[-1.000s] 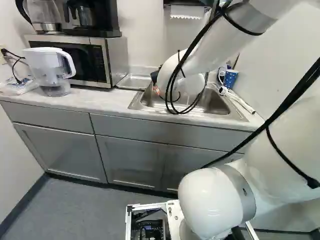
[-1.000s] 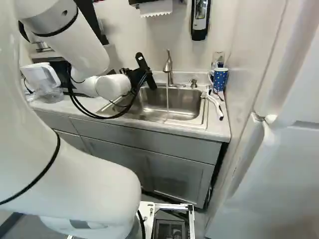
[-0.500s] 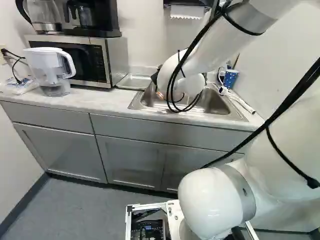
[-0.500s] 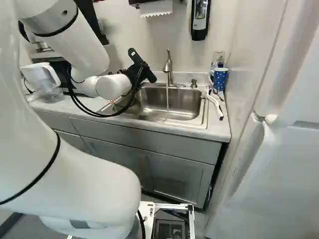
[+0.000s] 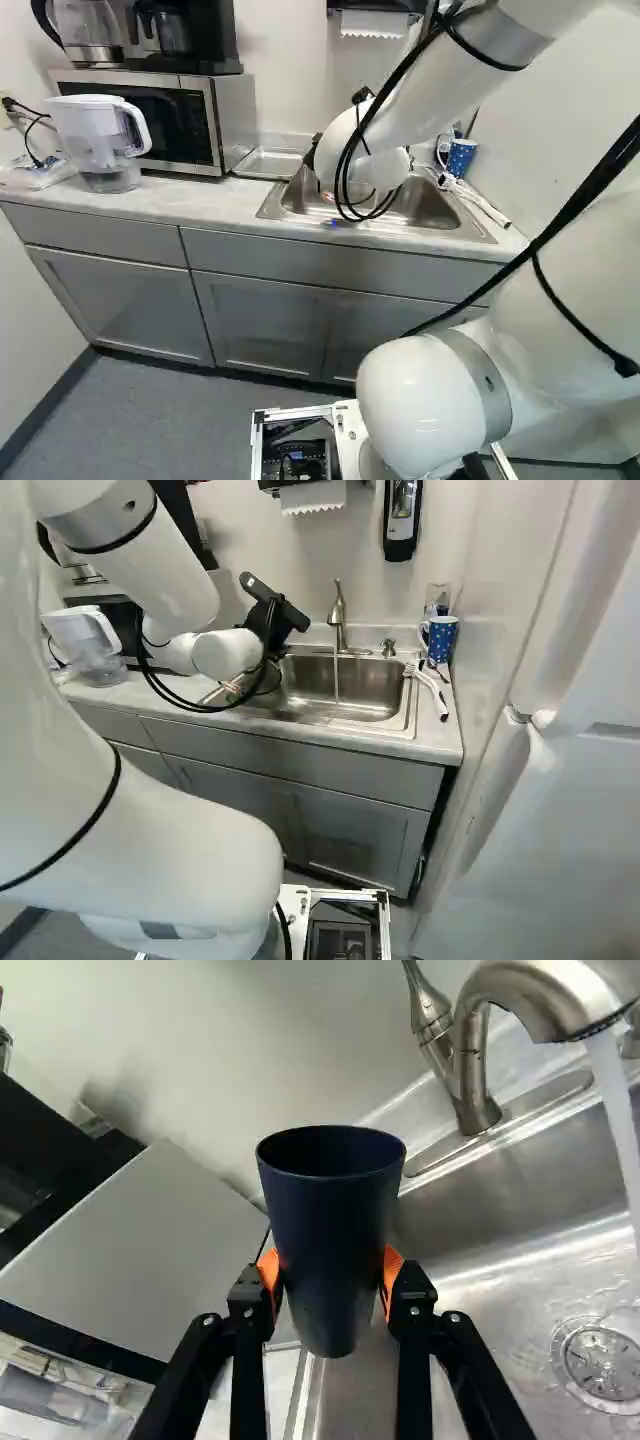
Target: Rinse the cup and place it in the tray
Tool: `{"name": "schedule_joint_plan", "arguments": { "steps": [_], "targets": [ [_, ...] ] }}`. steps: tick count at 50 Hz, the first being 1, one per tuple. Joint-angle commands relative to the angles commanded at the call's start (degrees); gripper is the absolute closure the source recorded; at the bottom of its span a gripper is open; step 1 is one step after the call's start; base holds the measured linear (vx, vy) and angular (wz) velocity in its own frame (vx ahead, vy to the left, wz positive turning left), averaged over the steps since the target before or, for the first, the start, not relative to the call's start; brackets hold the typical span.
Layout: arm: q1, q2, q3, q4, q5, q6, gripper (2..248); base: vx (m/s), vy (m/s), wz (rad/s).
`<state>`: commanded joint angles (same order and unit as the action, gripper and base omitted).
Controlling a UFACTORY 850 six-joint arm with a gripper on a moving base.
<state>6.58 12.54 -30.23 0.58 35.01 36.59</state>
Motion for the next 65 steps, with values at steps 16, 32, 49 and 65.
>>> {"name": "schedule_joint_plan", "arguments": {
  "steps": [16, 32, 49, 65],
  "targets": [
    [0.0, 0.0, 0.0, 0.0, 0.0, -9.57, 133, 0.0, 0.0, 0.0],
    [0.0, 0.0, 0.0, 0.0, 0.0, -19.1, 133, 0.0, 0.0, 0.0],
    [0.0, 0.0, 0.0, 0.0, 0.0, -29.35, 133, 0.0, 0.0, 0.0],
    [0.0, 0.0, 0.0, 0.0, 0.0, -35.07, 133, 0.0, 0.0, 0.0]
  ]
}}
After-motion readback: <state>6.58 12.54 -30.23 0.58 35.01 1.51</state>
